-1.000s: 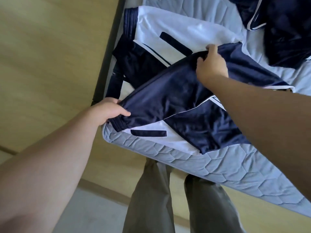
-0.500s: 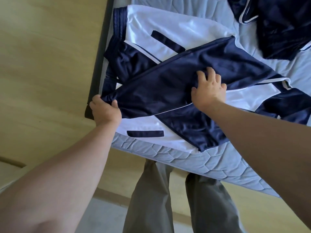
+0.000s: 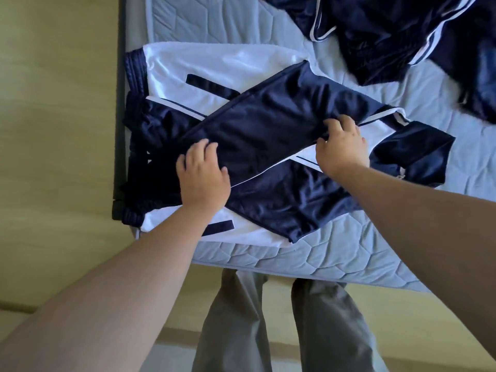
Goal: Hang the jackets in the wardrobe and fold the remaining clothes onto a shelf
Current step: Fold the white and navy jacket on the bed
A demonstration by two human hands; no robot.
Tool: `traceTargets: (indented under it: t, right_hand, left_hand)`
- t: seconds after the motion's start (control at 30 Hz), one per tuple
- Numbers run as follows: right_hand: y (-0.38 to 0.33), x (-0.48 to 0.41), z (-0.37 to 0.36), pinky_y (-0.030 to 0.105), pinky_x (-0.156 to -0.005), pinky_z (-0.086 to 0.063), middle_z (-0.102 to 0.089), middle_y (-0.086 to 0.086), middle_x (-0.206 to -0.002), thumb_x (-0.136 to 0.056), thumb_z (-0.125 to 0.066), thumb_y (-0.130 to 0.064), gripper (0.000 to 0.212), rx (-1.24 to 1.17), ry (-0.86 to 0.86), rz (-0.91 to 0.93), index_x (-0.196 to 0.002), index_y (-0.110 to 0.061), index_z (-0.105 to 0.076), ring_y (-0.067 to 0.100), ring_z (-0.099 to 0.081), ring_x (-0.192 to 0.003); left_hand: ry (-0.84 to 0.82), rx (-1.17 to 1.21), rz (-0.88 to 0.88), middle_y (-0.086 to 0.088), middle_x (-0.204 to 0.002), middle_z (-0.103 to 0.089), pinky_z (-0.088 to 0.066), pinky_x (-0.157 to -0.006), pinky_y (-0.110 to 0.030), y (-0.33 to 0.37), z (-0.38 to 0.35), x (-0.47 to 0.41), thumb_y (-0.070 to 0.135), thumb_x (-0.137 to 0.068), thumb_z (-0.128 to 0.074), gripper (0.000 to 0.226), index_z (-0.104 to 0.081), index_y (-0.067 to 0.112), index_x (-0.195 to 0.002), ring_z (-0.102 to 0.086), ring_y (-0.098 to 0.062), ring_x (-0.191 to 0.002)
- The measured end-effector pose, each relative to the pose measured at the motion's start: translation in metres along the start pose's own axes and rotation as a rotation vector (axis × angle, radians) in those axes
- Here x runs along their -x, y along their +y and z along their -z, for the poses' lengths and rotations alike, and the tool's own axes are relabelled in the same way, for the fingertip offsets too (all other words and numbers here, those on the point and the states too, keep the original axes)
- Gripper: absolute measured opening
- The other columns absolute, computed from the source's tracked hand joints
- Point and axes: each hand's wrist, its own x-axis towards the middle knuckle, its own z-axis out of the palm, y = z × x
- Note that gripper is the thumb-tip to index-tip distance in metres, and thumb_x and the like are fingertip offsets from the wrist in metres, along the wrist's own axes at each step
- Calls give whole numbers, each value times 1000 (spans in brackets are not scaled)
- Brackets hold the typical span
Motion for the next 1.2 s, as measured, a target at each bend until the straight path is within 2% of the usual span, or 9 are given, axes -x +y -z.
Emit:
traceTargets:
  t: [0.2, 0.27, 0.33, 0.43, 0.57, 0.7, 0.93, 1.07, 1.2]
  right_hand:
    - [37, 10, 12, 48, -107, -32, -37, 7, -151, -96, -50, -24, 43, 46, -2, 32, -139, -18, -50, 29, -35, -138]
    - [46, 10, 15, 48, -106, -33, -38, 9, -149, -96, -51, -23, 43, 22, 13, -39, -139, -18, -49, 31, -36, -136]
    - [56, 11, 20, 47, -105, -33, -40, 10, -146, -95, -51, -22, 43, -46, 50, -137, -138, -18, -49, 32, -38, -133]
    - [74, 9, 31, 47, -104, -33, -41, 11, -144, -92, -52, -21, 45, -144, 127, -274, -137, -17, -48, 34, -39, -131]
    - [109, -1, 50, 48, -105, -33, -44, 11, -141, -90, -48, -22, 42, -190, 173, -391, -132, -18, -49, 34, -39, -131]
    - [140, -15, 64, 49, -108, -32, -47, 9, -142, -91, -48, -28, 44, -163, 122, -325, -134, -20, -49, 33, -39, -133]
    - [154, -54, 78, 49, -109, -29, -54, 8, -140, -96, -48, -41, 50, -91, -18, -94, -142, -22, -47, 32, -43, -133]
    - [135, -79, 79, 42, -93, -35, -67, 2, -112, -97, -44, -42, 39, -121, -74, -2, -128, -23, -58, 30, -57, -112]
    - [125, -103, 79, 30, -66, -43, -62, 0, -88, -100, -44, -45, 35, -156, -210, 37, -108, -18, -66, 26, -60, -85]
  left_hand:
    - [-408, -60, 63, -8, -167, -14, -26, -120, -45, 43, -5, -17, 23, -94, -60, 67, -31, 15, -153, -15, -26, -153]
    - [-392, -143, 60, -12, -165, -17, -29, -117, -45, 52, -1, -17, 24, -92, -62, 63, -36, 12, -147, -21, -29, -150]
    - [-270, -229, -23, -12, -159, -27, -34, -110, -42, 67, 1, -8, 23, -89, -64, 55, -41, 13, -138, -34, -30, -141]
    - [-158, -193, -260, -4, -132, -49, -41, -93, -39, 105, -1, 14, 28, -91, -61, 36, -51, 19, -125, -52, -27, -117]
    - [-285, -22, -425, -5, -116, -53, -44, -82, -42, 171, -24, 50, 36, -96, -60, 28, -54, 17, -115, -58, -29, -100]
    - [-380, -2, -446, -7, -118, -50, -47, -74, -42, 224, -50, 76, 38, -98, -61, 33, -48, 15, -118, -59, -29, -98]
    - [-311, -192, -523, -4, -116, -51, -38, -61, -33, 268, -83, 92, 29, -92, -71, 45, -41, 17, -123, -61, -22, -88]
    - [-302, -231, -527, -5, -105, -59, -34, -58, -35, 290, -92, 87, 45, -98, -59, 46, -42, 14, -127, -66, -25, -80]
    - [-359, -244, -462, -5, -97, -62, -32, -60, -35, 311, -101, 81, 51, -94, -62, 46, -46, 14, -115, -69, -27, -81]
